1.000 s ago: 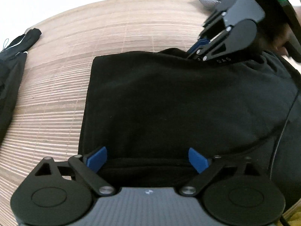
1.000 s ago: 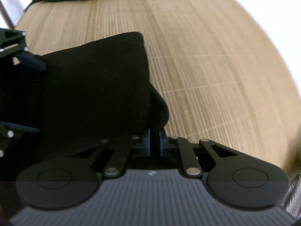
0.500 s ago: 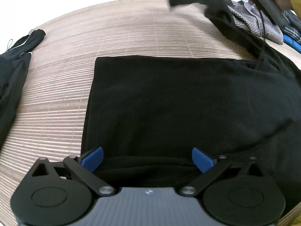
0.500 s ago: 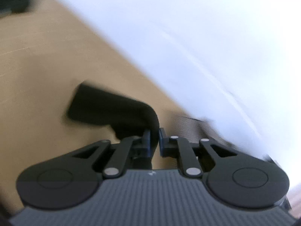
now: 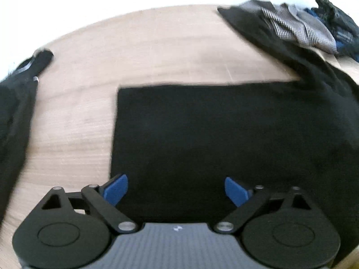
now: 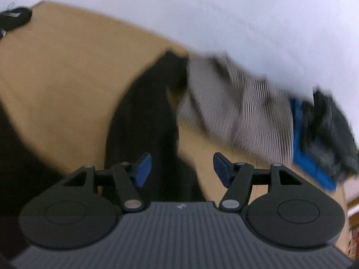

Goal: Fold clothes

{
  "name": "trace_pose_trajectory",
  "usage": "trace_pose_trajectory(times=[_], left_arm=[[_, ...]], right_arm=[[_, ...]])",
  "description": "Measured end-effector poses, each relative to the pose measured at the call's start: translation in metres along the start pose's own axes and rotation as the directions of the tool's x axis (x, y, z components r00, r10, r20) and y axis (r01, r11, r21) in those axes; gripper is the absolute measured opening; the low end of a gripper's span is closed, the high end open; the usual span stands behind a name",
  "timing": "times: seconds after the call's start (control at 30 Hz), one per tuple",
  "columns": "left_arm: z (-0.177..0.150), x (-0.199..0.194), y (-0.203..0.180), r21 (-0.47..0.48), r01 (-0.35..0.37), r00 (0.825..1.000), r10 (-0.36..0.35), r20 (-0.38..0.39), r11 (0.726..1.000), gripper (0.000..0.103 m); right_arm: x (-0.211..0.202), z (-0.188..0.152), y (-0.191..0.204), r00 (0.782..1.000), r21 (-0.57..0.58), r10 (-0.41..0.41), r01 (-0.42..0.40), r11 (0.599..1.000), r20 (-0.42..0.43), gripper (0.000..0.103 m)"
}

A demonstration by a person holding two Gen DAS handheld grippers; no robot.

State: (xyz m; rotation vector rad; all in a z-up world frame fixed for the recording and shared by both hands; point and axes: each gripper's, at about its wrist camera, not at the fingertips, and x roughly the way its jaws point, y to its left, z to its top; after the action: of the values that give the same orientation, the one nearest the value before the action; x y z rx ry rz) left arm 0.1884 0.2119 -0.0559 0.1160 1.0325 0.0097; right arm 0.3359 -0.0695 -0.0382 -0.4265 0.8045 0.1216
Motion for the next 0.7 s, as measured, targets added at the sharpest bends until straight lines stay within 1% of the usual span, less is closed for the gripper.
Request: trace_pose_trajectory(times=[0.1, 0.13, 0.2, 0.23, 0.27, 0.37, 0.43, 0.47, 0.5, 0.53, 0.6, 0.63, 0.7], left_arm=[[0.018, 0.006, 0.010, 0.022, -0.008, 1.000, 0.008, -0.005, 1.000, 0.096], [0.024, 0.008, 0.012, 0.034, -0.021, 1.000, 0.022, -0.004, 0.999, 0.096], [0.036, 0.015, 0.016, 0.060, -0.072, 0.997, 0.072, 0.000, 0.996, 0.096], [0.043, 0.020, 0.019, 0.064, -0.098, 0.995, 0.099, -0.009, 0.993, 0.096], [0.049, 0.023, 0.020, 0.067, -0.112, 0.993, 0.114, -0.017, 0.991, 0.096], [0.066, 0.028, 0.020, 0.080, -0.103, 0.994, 0.105, -0.026, 0.992, 0.095], [0.077, 0.028, 0.011, 0.138, -0.087, 0.996, 0.088, -0.001, 0.987, 0.095], [0.080, 0.027, 0.005, 0.183, -0.072, 0.997, 0.071, 0.012, 0.980, 0.095], [0.084, 0.026, -0.001, 0.235, -0.054, 0.998, 0.049, 0.025, 0.971, 0.095], [0.088, 0.027, -0.007, 0.295, -0.031, 0.999, 0.022, 0.031, 0.955, 0.095], [0.093, 0.031, -0.014, 0.410, 0.005, 1.000, -0.014, 0.019, 0.912, 0.095], [0.095, 0.034, -0.015, 0.452, 0.010, 1.000, -0.015, 0.007, 0.892, 0.095], [0.101, 0.041, -0.010, 0.494, 0.016, 1.000, -0.007, -0.019, 0.869, 0.095]], right_arm=[[-0.004, -0.038, -0.028, 0.997, 0.114, 0.029, -0.021, 0.993, -0.070, 0.064], [-0.005, -0.049, -0.036, 0.996, 0.151, 0.039, -0.026, 0.988, -0.079, 0.064], [-0.007, -0.067, -0.049, 0.996, 0.201, 0.051, -0.034, 0.979, -0.078, 0.064], [-0.005, -0.071, -0.052, 0.996, 0.208, 0.054, -0.038, 0.977, -0.072, 0.064], [-0.003, -0.073, -0.057, 0.996, 0.211, 0.062, -0.048, 0.976, -0.063, 0.064], [0.001, -0.074, -0.062, 0.992, 0.218, 0.119, -0.109, 0.970, -0.033, 0.064], [0.009, -0.068, -0.063, 0.985, 0.197, 0.173, -0.167, 0.966, -0.016, 0.064], [0.016, -0.063, -0.063, 0.980, 0.182, 0.200, -0.194, 0.964, -0.015, 0.064], [0.024, -0.058, -0.064, 0.974, 0.169, 0.227, -0.222, 0.960, -0.016, 0.064], [0.033, -0.052, -0.065, 0.966, 0.160, 0.257, -0.251, 0.955, -0.018, 0.064], [0.049, -0.042, -0.067, 0.946, 0.153, 0.322, -0.315, 0.937, -0.025, 0.064], [0.054, -0.040, -0.068, 0.937, 0.157, 0.347, -0.339, 0.928, -0.031, 0.064], [0.065, -0.034, -0.069, 0.919, 0.159, 0.391, -0.379, 0.912, -0.048, 0.064]])
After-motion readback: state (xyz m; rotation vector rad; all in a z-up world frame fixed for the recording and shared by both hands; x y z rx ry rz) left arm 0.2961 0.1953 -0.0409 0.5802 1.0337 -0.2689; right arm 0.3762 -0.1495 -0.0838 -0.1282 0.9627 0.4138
